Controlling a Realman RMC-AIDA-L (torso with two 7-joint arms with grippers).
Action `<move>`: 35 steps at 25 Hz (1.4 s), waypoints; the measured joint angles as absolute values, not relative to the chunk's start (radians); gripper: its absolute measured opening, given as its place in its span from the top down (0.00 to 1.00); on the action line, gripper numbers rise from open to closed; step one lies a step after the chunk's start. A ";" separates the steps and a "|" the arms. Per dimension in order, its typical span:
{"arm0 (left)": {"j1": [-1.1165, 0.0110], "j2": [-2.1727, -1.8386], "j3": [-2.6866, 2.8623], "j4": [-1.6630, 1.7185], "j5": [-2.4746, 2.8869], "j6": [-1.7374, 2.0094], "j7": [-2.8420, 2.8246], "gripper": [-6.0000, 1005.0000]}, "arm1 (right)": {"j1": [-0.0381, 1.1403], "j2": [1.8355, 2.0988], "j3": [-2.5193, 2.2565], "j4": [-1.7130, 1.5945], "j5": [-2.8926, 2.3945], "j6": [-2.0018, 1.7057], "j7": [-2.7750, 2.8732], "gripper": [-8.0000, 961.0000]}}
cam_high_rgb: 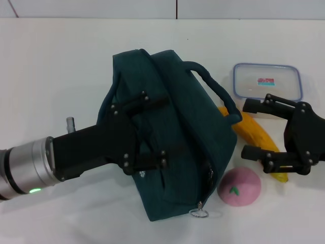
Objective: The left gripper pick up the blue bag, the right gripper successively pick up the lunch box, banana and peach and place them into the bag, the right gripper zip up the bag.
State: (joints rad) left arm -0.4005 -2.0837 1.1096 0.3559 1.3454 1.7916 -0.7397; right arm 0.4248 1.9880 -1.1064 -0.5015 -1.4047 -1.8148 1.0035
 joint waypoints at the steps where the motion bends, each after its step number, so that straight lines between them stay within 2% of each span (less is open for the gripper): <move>1: -0.401 -2.084 1.110 0.356 1.345 1.792 -0.740 0.13 | 0.423 1.988 -1.106 -0.501 -1.405 -1.815 1.003 0.09; 12: -0.409 -2.085 1.105 0.359 1.329 1.802 -0.757 0.13 | 0.419 1.987 -1.104 -0.503 -1.405 -1.816 1.002 0.09; 16: -0.412 -2.076 1.102 0.434 1.305 1.810 -0.917 0.13 | 0.419 1.986 -1.104 -0.506 -1.405 -1.817 1.000 0.09; 25: -0.416 -1.989 1.024 0.642 1.350 1.788 -1.505 0.15 | 0.425 1.981 -1.104 -0.512 -1.405 -1.825 0.999 0.09; 28: -0.410 -1.972 0.962 0.662 1.405 1.784 -1.624 0.16 | 0.426 1.979 -1.104 -0.512 -1.405 -1.831 0.999 0.09; 31: -0.388 -1.976 0.938 0.703 1.470 1.768 -1.699 0.16 | 0.426 1.979 -1.104 -0.512 -1.405 -1.833 0.999 0.09; 35: -0.361 -2.006 0.935 0.777 1.554 1.730 -1.776 0.17 | 0.426 1.978 -1.106 -0.511 -1.405 -1.834 0.999 0.09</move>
